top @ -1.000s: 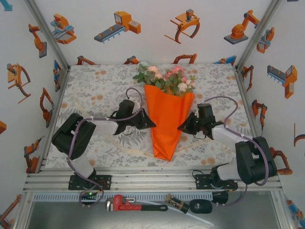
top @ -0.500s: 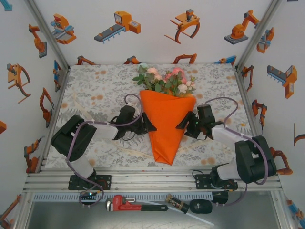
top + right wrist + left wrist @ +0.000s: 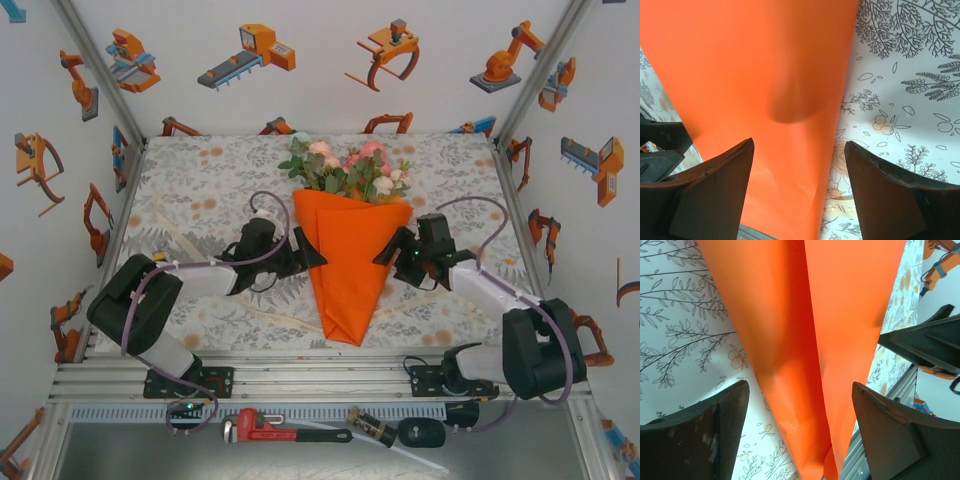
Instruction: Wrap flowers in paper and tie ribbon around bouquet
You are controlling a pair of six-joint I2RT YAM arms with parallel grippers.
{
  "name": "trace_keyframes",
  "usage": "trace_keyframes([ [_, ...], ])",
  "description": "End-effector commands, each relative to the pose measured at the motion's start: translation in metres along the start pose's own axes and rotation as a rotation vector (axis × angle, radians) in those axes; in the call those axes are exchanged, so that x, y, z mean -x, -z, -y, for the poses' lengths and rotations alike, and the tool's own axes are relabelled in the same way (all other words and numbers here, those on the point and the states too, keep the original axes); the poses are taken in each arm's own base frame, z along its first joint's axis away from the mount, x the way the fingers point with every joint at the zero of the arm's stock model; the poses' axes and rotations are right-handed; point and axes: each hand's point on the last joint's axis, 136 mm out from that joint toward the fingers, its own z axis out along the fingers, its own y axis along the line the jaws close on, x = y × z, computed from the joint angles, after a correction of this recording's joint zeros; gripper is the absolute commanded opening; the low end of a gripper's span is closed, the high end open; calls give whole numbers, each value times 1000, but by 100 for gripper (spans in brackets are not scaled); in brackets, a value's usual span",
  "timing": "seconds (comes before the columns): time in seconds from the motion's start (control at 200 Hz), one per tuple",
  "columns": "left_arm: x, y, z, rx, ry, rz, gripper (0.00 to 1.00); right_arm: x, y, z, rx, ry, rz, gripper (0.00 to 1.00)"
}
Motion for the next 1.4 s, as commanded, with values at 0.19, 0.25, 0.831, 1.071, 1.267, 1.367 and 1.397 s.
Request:
trace_keyframes([
  [0.19,12,30,4,54,-112,48,80,28,30,-11,-26,58,74,68],
  [0.25,19,42,15,35,-149,85,80,40,41,-6,-47,47,105,68],
  [0.831,63,174,51,154,-633,431,89,124,146,207,-442,-549,378,67],
  [1.071,66,173,45,147,-606,452,92,99,122,235,-503,-754,275,67],
  [1.267,66,169,37,168,-591,444,94,84,107,253,-564,-889,220,65],
  [1.367,66,169,35,176,-590,444,94,87,103,259,-571,-897,231,55],
  [1.397,66,168,34,179,-589,443,95,87,102,259,-572,-901,233,51],
])
